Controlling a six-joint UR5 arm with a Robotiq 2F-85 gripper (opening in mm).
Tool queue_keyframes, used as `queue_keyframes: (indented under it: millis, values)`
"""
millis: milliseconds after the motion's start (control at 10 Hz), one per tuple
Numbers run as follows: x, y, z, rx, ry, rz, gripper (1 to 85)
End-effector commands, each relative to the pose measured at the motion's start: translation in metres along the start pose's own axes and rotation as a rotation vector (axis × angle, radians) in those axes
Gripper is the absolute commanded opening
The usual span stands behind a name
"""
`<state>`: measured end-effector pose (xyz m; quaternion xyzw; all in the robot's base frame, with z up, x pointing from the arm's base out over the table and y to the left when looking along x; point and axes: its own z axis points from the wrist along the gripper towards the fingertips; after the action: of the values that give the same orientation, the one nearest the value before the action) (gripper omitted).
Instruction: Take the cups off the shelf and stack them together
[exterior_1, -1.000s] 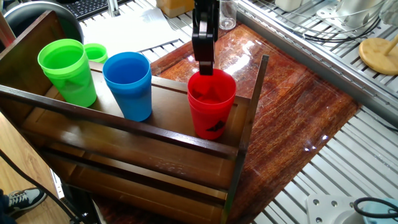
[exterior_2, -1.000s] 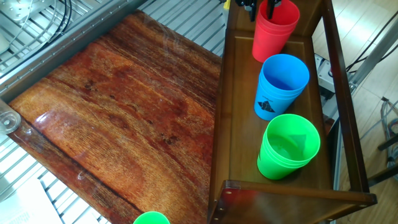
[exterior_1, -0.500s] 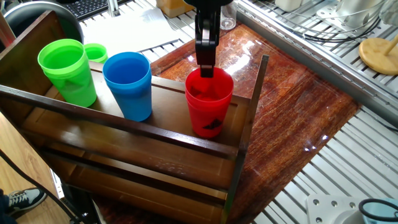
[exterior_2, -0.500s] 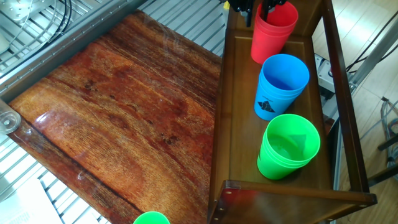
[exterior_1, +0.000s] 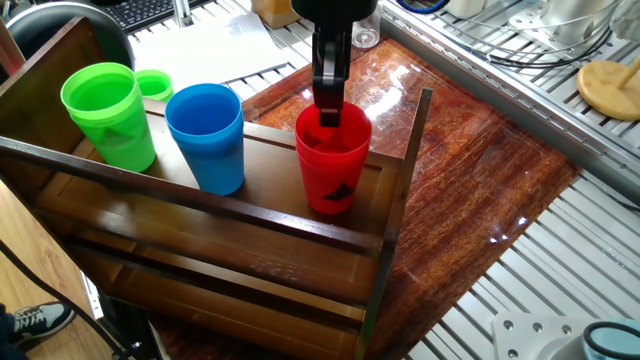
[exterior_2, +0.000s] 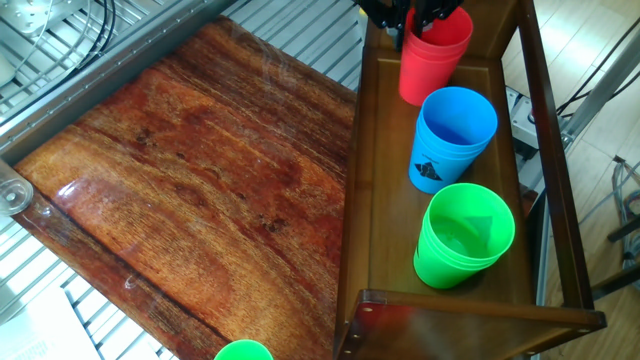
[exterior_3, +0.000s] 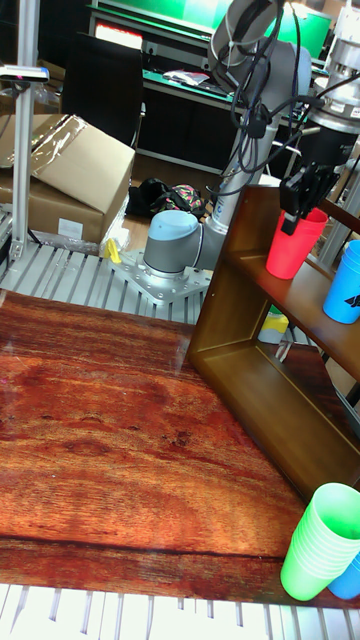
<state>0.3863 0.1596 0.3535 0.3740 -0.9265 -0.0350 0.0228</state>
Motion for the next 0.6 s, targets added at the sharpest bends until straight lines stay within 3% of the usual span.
queue_keyframes:
  millis: [0,100,300,500]
  values:
    - [-0.001,-0.002,0.003,0.008,-0.006,0.015,11.0]
    - [0.001,-0.002,0.003,0.009,0.002,0.034,1.3]
    - [0.008,0.008,-0.004,-0.035,0.028,0.067,1.3]
    - [0.009,0.017,-0.028,-0.057,0.074,0.095,1.3]
